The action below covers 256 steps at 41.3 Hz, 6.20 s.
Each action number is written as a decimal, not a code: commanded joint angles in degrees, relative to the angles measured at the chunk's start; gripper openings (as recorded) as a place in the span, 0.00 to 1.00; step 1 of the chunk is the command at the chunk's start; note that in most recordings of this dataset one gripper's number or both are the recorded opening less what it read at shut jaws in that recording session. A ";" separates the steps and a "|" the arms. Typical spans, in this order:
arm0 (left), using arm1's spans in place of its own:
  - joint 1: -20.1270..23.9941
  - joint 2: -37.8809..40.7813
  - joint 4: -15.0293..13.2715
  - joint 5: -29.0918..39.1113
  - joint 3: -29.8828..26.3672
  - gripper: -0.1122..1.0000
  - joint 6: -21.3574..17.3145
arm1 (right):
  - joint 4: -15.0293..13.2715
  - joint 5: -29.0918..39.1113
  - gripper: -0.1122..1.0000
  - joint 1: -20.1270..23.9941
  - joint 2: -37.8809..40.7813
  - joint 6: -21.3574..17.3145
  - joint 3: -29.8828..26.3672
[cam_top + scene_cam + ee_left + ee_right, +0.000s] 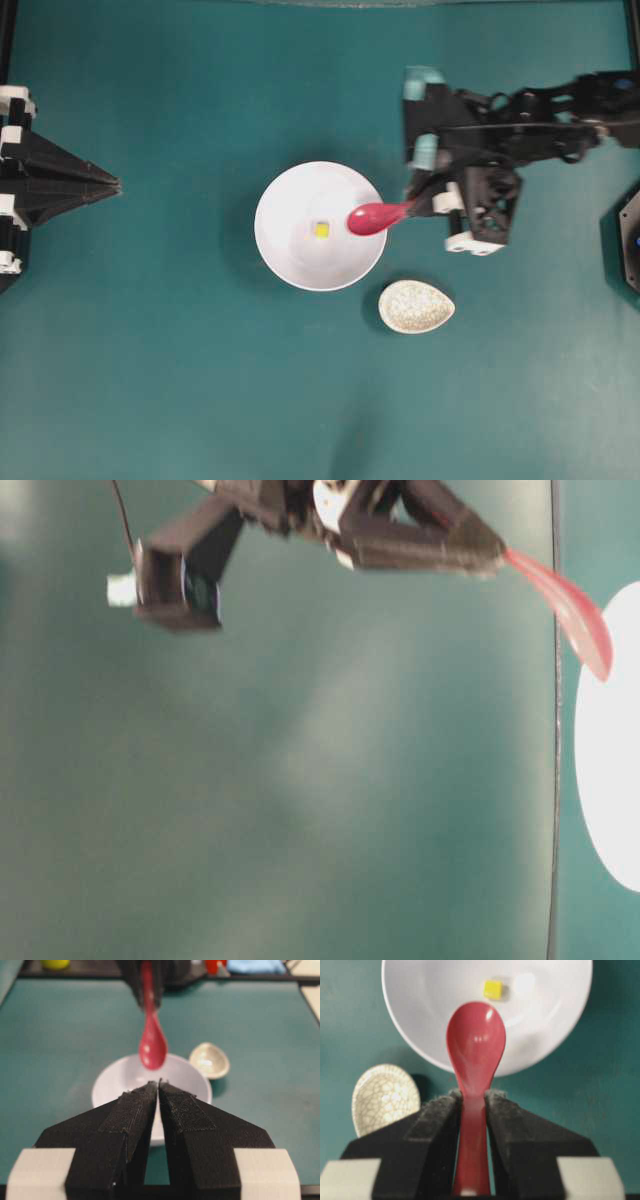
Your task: Scoop the yellow hexagonal prism block from the bowl with a spoon using the right arm.
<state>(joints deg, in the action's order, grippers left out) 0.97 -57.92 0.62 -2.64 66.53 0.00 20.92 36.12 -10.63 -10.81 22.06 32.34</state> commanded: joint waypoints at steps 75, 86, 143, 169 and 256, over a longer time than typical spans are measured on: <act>0.09 0.26 0.09 -0.26 -1.23 0.20 -0.62 | -0.97 -8.44 0.30 2.20 14.50 0.18 -9.49; 0.09 0.18 0.09 -0.35 -1.23 0.20 -0.62 | -0.88 -10.37 0.30 2.20 14.50 0.18 -9.40; 0.09 0.00 0.09 -0.53 -1.49 0.20 0.18 | 4.92 -32.34 0.30 6.15 5.01 -0.18 7.47; 0.09 -0.09 0.09 -0.70 -1.49 0.20 0.18 | 4.75 -44.65 0.30 8.88 -8.44 -2.55 15.56; 0.09 -0.97 0.44 -0.35 -1.58 0.20 -0.88 | 3.87 -41.13 0.30 8.79 -14.50 -2.55 15.03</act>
<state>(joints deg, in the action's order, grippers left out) 0.97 -59.06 0.88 -2.81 66.45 -0.88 24.87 -4.75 -1.93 -24.52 19.42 48.96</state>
